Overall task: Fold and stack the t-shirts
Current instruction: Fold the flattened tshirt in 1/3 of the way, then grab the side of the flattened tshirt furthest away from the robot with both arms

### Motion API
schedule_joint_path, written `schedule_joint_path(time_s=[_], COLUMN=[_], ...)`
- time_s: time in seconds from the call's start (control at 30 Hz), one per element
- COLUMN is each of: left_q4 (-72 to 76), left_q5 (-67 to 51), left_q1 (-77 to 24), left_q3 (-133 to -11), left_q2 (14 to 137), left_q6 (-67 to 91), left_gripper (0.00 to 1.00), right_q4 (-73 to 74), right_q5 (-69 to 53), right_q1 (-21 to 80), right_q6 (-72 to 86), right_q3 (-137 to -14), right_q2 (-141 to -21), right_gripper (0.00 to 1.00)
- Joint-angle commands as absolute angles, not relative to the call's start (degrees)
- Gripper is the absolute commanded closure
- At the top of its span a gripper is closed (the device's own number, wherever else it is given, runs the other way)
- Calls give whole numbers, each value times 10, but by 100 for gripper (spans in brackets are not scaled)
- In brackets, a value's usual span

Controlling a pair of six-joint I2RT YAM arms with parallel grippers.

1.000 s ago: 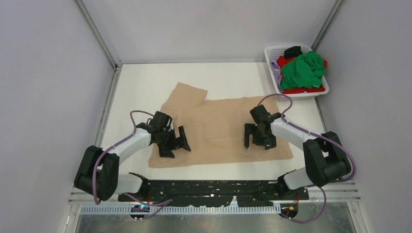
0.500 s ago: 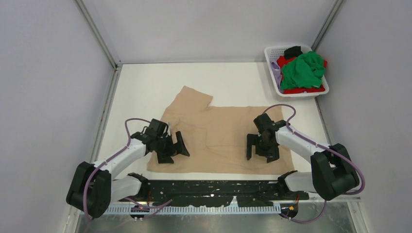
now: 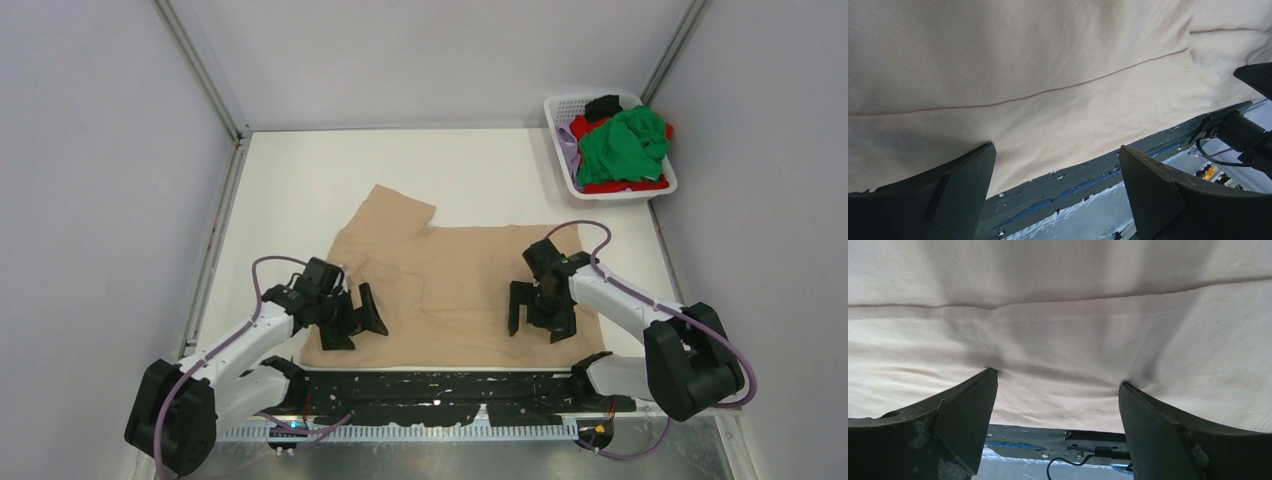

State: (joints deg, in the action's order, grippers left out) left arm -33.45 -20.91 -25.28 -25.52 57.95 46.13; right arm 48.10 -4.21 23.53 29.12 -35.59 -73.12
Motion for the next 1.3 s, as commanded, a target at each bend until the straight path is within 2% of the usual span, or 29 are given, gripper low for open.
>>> schedule_joint_path(time_s=[0.0,0.13,0.27,0.43,0.57,0.7,0.9,1.03,1.17,1.27], left_q4=[-414,-401,-402,-405,-379,-378,-427,-494,-536,-512], left_q5=[-179,-168,-190,-87,-62,-84,-77,-110,-95,-94], left_q1=[-256,-255,-256,-251,-223,-180,-141,-128,-122,-108], left_q3=[-262,-294,-377,-484,-596,-733,-999,-1194,-1347,-1356], left_q2=[568,563,564,600,705,862,1088,1259,1368,1396], left_q6=[459,460,443,411,377,337,297,328,350,386], left_gripper=[1,1,0,0,0,1,0,0,0,0], right_q4=[485,476,473,392,344,314,274,252,251,247], right_q5=[-50,-43,6,51,53,59,-15,-22,-25,-28], right_q1=[238,238,239,235,221,187,98,77,70,65], right_q6=[306,299,290,293,283,262,252,250,242,238], right_q3=[-354,-382,-443,-472,-473,-462,-443,-434,-442,-443], right_q2=[-688,-646,-629,-598,-585,-585,-590,-604,-622,-630], right_gripper=[4,5,5,5,5,5,5,4,5,5])
